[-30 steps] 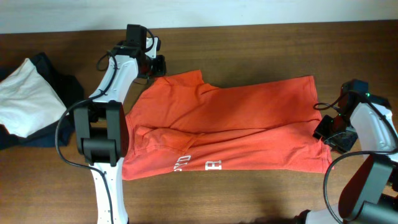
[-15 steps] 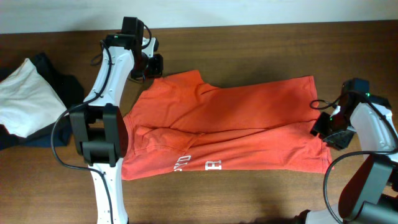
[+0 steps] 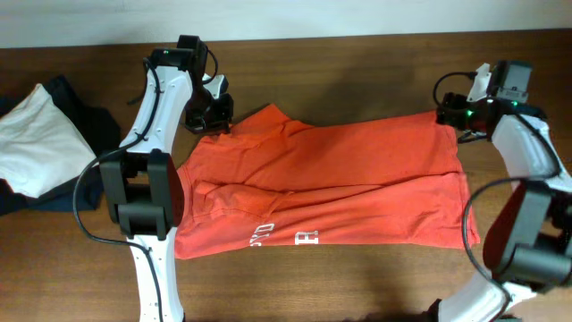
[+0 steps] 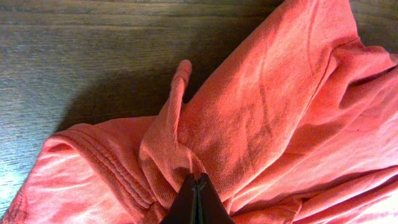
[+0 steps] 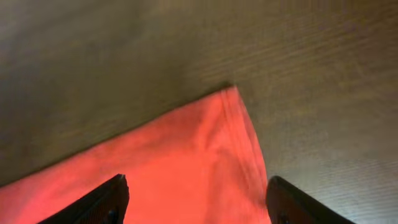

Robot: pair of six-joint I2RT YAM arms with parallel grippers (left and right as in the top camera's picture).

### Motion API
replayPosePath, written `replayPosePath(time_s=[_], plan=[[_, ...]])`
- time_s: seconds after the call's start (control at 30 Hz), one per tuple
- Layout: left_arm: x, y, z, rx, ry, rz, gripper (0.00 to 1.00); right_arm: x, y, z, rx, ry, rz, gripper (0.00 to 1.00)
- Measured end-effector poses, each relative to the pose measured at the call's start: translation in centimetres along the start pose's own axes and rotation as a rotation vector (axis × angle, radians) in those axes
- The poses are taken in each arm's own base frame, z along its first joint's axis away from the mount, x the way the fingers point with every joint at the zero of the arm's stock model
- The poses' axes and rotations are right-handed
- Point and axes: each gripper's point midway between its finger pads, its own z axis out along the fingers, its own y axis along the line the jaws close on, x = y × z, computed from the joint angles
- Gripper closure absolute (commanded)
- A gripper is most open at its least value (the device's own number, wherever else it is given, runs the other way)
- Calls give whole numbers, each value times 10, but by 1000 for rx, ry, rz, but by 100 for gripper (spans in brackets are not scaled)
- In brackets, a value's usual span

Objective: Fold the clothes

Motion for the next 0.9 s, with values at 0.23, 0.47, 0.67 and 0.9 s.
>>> replayPosePath(time_s=[0.23,0.47,0.67,0.9], plan=[[0,0,0,0,-1,0,100,-5,-13,68,27,-66,15,27],[-3,0,0,1,-12,4,99,-5,-16,92,94,-96,18,81],[-3,0,0,1,-10,3,100,-1,-23,93,132,-84,23,91],[11,19,-19,-4,25,-60,100,40,-38,38,186,137,73,91]])
